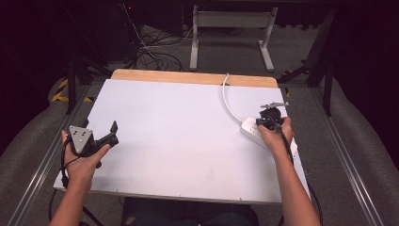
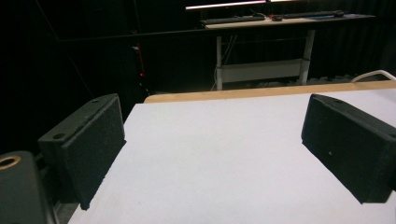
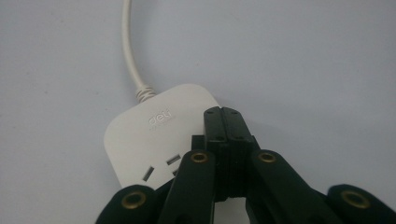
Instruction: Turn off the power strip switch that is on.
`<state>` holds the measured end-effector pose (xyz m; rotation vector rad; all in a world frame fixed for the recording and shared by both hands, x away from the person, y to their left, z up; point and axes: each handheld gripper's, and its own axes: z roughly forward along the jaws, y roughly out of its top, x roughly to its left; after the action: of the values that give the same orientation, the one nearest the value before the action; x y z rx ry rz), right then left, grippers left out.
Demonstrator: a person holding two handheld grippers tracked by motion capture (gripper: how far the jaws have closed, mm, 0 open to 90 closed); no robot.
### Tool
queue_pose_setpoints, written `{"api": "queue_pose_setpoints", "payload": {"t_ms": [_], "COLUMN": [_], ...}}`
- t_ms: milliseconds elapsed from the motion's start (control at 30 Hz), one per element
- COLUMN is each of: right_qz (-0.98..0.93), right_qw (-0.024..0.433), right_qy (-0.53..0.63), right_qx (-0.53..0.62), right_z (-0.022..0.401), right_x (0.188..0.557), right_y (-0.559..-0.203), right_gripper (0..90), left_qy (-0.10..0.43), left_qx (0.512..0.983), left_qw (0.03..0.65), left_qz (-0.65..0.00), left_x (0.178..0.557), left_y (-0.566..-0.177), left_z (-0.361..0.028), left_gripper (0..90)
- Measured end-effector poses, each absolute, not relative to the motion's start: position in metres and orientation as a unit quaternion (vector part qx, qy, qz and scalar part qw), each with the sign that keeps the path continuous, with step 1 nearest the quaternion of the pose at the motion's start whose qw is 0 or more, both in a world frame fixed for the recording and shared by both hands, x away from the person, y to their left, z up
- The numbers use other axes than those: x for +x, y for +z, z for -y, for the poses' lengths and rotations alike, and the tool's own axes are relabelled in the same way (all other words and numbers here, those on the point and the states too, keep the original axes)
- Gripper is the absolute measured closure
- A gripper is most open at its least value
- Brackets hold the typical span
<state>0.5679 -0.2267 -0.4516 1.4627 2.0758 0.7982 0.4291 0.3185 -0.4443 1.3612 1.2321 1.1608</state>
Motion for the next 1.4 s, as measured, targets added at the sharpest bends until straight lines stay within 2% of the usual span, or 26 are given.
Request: {"api": "queue_pose_setpoints", "payload": {"t_ms": [600, 1400], "right_qz": [-0.751, -0.753], "right_qw": [0.223, 0.226], "right_qy": [0.298, 0.295], "right_qx": [0.545, 0.542], "right_z": [0.2291, 0.2286], "right_x": [0.5689, 0.5691], "right_y": [-0.4519, -0.4521], "right_gripper": [90.0, 90.0], "left_qy": [0.467, 0.462], "left_qx": [0.556, 0.554], "left_qw": [0.469, 0.473], "left_qz": [-0.503, -0.507], "left_x": [0.4299, 0.4295], "left_y": [-0.4454, -0.4449], "left_z": [-0.3184, -0.3197], "left_gripper": [6.8, 6.9]}}
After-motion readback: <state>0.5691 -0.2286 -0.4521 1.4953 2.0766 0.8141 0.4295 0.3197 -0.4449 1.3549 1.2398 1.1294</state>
